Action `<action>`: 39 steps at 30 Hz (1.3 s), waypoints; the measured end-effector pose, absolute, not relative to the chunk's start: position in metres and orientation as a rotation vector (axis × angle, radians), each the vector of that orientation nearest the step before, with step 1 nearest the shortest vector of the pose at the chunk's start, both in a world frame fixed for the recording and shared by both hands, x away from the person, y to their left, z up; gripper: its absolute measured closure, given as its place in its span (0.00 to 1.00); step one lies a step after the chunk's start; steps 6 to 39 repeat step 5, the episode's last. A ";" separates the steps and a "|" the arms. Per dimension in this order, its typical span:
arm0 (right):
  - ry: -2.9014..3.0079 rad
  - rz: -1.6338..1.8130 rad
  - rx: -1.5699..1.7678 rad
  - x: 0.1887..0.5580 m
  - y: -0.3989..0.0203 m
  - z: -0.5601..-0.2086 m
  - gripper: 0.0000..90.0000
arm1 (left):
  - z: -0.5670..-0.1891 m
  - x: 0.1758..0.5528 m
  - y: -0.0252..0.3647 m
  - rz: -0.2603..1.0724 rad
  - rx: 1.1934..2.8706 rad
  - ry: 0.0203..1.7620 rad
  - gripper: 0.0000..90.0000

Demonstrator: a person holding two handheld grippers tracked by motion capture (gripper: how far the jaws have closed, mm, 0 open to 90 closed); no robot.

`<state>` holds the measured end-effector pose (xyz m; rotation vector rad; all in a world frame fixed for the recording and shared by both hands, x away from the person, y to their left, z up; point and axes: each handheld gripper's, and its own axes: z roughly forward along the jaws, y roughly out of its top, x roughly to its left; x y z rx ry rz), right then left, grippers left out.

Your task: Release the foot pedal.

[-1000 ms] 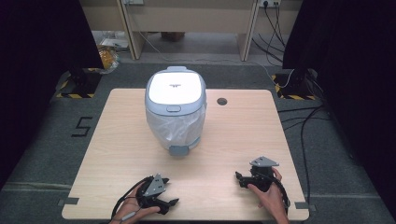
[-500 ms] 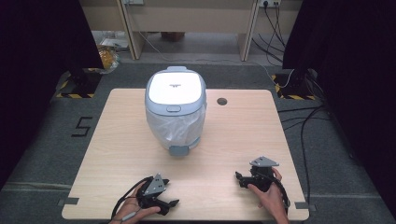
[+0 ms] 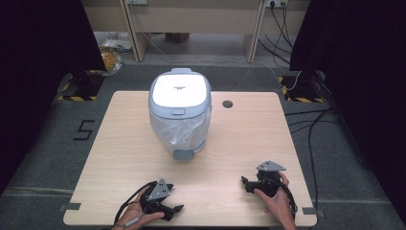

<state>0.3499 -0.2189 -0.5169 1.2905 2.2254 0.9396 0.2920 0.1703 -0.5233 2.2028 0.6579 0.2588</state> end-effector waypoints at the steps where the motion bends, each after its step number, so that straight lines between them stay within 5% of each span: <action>1: 2.226 0.938 1.291 0.350 -0.219 -0.517 0.15 | -0.523 0.292 0.170 0.259 2.203 0.658 0.19; 39: 2.225 0.939 1.291 0.350 -0.219 -0.517 0.15 | -0.523 0.292 0.170 0.258 2.203 0.658 0.19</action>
